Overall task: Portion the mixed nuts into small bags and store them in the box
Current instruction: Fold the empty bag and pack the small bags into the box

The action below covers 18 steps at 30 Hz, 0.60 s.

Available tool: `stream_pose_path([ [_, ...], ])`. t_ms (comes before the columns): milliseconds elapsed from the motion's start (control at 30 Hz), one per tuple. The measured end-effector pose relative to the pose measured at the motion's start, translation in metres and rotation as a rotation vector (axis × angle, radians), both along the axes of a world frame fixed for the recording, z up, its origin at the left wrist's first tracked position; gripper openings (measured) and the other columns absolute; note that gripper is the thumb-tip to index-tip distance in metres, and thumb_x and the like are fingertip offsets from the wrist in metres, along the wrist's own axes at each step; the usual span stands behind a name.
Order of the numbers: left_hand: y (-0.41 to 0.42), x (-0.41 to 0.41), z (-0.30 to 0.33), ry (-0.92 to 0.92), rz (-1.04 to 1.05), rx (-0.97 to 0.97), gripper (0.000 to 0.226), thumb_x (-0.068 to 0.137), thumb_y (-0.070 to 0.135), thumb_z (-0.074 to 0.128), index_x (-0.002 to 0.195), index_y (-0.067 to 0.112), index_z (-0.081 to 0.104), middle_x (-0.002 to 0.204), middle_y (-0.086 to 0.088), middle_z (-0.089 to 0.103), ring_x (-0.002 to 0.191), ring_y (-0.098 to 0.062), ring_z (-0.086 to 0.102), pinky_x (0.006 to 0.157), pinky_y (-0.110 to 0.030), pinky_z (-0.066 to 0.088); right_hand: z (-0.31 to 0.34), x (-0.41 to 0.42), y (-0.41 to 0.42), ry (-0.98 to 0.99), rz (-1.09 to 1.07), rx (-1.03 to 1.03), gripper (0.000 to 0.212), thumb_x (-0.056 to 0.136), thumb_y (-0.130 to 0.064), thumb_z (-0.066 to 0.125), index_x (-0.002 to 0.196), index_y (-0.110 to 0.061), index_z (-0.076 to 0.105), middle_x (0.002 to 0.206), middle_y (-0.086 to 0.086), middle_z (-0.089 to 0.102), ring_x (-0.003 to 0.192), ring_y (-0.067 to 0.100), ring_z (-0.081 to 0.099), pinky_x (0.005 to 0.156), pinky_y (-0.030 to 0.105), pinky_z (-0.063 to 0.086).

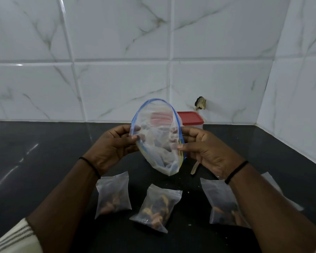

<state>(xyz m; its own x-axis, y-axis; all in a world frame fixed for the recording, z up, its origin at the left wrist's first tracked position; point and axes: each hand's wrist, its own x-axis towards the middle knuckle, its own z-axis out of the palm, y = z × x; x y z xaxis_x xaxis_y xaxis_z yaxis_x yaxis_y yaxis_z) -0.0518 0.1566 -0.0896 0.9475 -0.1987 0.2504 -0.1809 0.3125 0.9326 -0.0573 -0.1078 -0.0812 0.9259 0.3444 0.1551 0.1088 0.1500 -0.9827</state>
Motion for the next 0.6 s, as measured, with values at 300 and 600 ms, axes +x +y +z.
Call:
stream_pose_path([
  [300, -0.0013, -0.0032, -0.0001, -0.065, -0.041, 0.052, 0.050, 0.040, 0.035, 0.098, 0.081, 0.016, 0.075, 0.091, -0.007, 0.073, 0.078, -0.020, 0.071, 0.062, -0.030, 0.059, 0.0017, -0.0060, 0.0003, -0.173, -0.038, -0.212, 0.040, 0.085, 0.001, 0.071, 0.118, -0.020, 0.061, 0.086, 0.008, 0.072, 0.075, 0.018, 0.071, 0.058, 0.025, 0.055],
  [600, -0.0023, -0.0029, 0.0068, -0.120, 0.272, 0.052, 0.031, 0.067, 0.001, 0.077, 0.083, 0.012, 0.053, 0.083, -0.006, 0.071, 0.073, -0.024, 0.070, 0.052, -0.034, 0.058, -0.0072, 0.0037, 0.0075, -0.560, -0.637, -0.604, 0.024, 0.082, 0.002, 0.067, 0.091, -0.020, 0.061, 0.080, -0.003, 0.059, 0.068, 0.009, 0.056, 0.058, 0.019, 0.048],
])
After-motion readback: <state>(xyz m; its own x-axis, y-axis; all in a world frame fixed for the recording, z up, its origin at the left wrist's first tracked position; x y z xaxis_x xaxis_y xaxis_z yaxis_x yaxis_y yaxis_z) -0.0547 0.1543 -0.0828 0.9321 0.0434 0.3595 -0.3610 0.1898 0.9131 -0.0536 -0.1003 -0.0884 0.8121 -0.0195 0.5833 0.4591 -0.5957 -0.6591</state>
